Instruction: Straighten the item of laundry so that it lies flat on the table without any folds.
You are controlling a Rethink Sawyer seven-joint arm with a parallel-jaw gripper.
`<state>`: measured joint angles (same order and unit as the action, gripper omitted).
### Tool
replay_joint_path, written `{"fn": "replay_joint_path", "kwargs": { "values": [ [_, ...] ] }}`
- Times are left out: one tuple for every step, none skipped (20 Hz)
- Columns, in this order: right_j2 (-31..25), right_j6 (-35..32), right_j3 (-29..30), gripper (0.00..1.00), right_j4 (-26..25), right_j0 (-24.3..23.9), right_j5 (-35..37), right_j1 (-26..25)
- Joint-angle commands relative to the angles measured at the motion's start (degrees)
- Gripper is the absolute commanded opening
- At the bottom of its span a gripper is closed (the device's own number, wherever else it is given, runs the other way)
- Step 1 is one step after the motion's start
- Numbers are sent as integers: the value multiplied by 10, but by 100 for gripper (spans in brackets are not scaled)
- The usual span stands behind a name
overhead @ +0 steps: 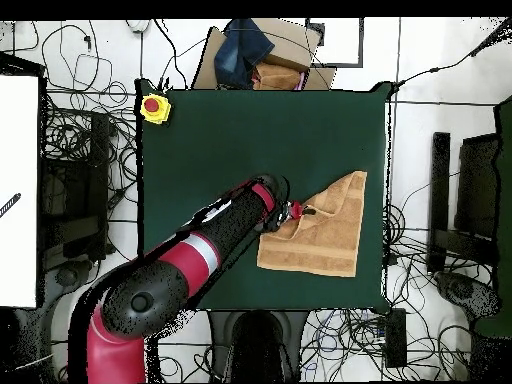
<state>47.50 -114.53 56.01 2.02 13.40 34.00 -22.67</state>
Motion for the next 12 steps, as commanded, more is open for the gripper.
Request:
{"fn": "replay_joint_path", "kwargs": {
  "values": [
    [-47, -82, 42, 100, -21, -7, -12, -23],
    [-46, -83, 42, 100, -22, -7, -12, -23],
    [-45, -85, 42, 100, -22, -7, -12, -23],
    [-45, -88, 43, 100, -21, -7, -13, -23],
    [-44, -92, 43, 100, -21, -7, -15, -24],
    [-42, -96, 44, 100, -20, -5, -14, -25],
    [-41, -101, 42, 100, -18, -4, -11, -27],
    [-38, -107, 38, 100, -15, -1, -6, -31],
    [-36, -113, 31, 100, -11, 0, -1, -36],
    [-32, -120, 23, 100, -7, 2, 5, -42],
    [-29, -123, 17, 100, -5, 3, 10, -46],
    [-28, -124, 13, 100, -4, 2, 10, -48]
  ]
}}
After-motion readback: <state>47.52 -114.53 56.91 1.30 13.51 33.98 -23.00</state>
